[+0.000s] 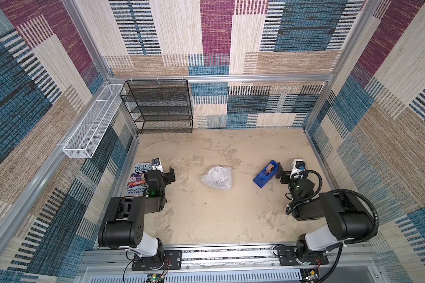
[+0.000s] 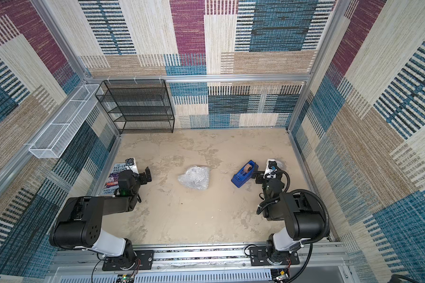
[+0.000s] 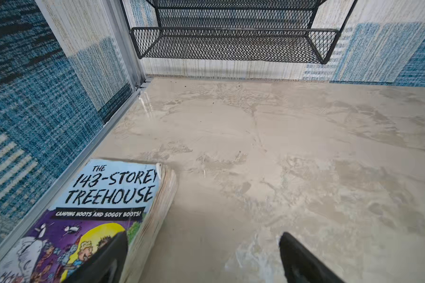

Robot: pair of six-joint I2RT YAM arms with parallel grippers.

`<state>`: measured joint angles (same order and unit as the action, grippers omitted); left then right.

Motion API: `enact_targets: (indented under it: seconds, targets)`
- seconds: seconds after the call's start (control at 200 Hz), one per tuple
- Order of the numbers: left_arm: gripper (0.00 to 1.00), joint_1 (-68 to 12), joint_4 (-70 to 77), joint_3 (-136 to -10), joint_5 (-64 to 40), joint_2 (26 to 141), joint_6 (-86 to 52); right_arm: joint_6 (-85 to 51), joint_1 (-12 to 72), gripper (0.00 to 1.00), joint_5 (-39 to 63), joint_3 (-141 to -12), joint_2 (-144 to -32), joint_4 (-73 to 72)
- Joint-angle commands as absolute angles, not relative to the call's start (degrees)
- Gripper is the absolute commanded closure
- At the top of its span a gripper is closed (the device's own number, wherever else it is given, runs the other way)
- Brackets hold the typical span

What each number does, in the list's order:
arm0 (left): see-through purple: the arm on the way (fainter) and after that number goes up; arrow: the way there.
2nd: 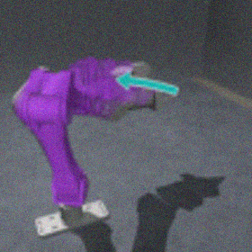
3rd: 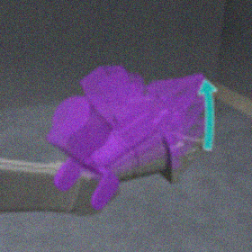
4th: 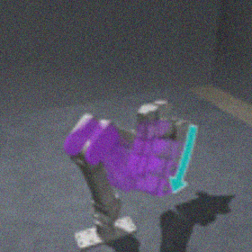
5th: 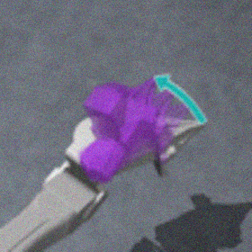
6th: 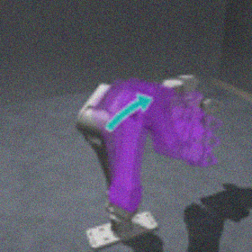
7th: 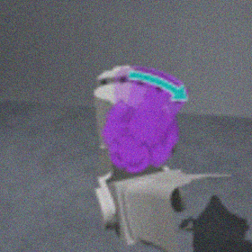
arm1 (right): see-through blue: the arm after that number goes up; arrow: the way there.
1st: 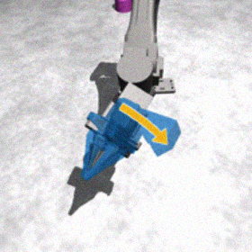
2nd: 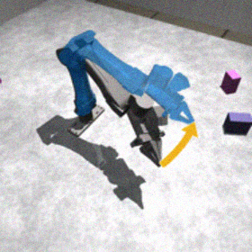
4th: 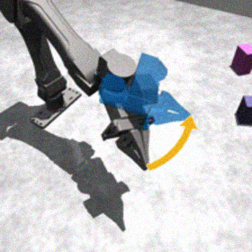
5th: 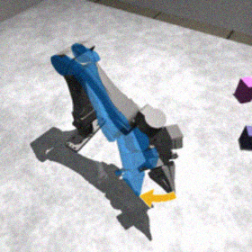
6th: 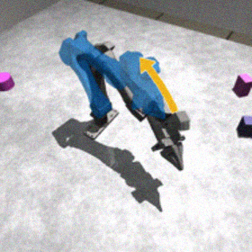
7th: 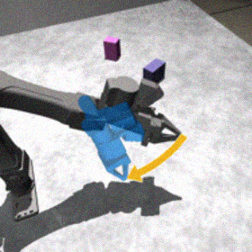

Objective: Wrap bowls in bubble wrap
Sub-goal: Reset both arms

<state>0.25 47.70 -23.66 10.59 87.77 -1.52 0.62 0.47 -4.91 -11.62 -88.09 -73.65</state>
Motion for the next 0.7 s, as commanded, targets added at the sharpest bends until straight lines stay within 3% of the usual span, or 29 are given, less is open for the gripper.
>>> enact_targets:
  seconds: [0.0,0.215,0.376,0.526,0.631,0.696]
  targets:
    - [0.01,0.3,47.9,-23.6,10.9,87.9,-2.0,0.6,0.4,0.01,-4.4,-11.6,-88.0,-74.3]
    - [0.01,0.2,48.6,-23.1,10.9,87.7,-1.9,0.6,0.4,0.01,-4.4,-11.6,-88.0,-74.5]
    - [0.01,0.1,58.2,-17.6,9.8,87.1,-1.5,0.6,0.4,0.01,-4.3,-11.6,-88.0,-74.4]
    - [0.01,0.1,45.9,-24.7,11.0,87.9,-1.7,0.6,0.4,0.01,-4.4,-11.6,-87.8,-74.4]
    - [0.01,0.1,51.9,-21.6,10.4,87.9,-1.5,0.6,0.5,0.01,-4.4,-11.6,-88.0,-74.3]
    - [0.01,0.1,47.1,-23.9,9.1,87.7,-1.5,0.6,0.4,0.01,-4.3,-11.7,-87.9,-74.2]
